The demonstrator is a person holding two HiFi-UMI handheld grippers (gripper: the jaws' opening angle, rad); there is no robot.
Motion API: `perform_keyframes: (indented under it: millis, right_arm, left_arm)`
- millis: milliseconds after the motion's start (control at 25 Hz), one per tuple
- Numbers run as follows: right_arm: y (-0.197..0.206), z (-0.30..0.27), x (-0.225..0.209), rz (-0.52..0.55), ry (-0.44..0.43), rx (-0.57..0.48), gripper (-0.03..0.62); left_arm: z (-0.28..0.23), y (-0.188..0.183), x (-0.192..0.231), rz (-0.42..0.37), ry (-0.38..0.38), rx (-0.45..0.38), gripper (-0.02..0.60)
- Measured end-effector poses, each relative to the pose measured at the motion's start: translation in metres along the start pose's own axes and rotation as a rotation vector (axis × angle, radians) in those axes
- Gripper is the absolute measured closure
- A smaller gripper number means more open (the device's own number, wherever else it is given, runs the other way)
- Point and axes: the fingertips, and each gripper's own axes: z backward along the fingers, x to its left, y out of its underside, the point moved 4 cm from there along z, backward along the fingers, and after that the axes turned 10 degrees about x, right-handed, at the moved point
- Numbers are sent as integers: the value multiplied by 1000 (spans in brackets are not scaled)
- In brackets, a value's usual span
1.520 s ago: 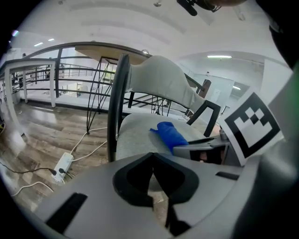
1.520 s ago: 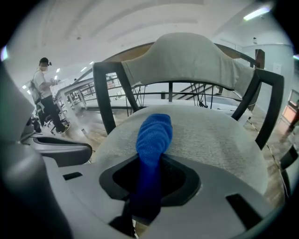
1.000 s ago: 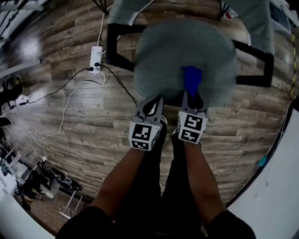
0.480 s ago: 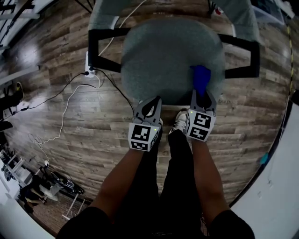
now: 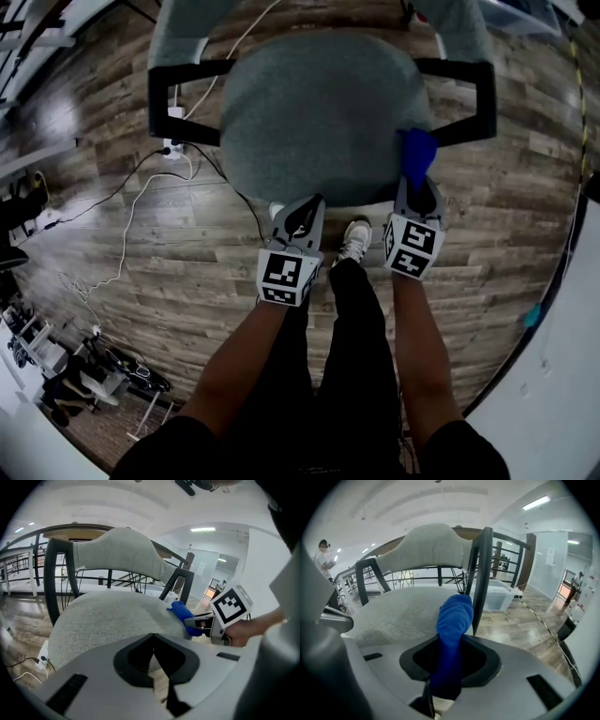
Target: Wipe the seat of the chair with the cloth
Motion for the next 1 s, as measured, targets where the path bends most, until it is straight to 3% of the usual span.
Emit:
perform_keyframes:
  millis: [240, 360, 520, 760, 1000]
  right_arm:
    - [6, -2, -26, 33, 48, 19, 487]
    - [-2, 14, -30, -1, 8, 7, 486]
    - [-39, 72, -22, 24, -73, -99, 487]
    - [-108, 177, 17, -5, -213, -212, 485]
    - [-175, 251, 38, 43, -286, -325, 485]
  left_arm:
    - [4, -15, -18, -20, -6, -15, 575]
    - [15, -30, -24, -19, -10, -30, 575]
    - [44, -60, -36, -12, -20, -61, 575]
    - [119, -133, -49, -10, -44, -177, 575]
    - [182, -209, -77, -16, -9, -282, 575]
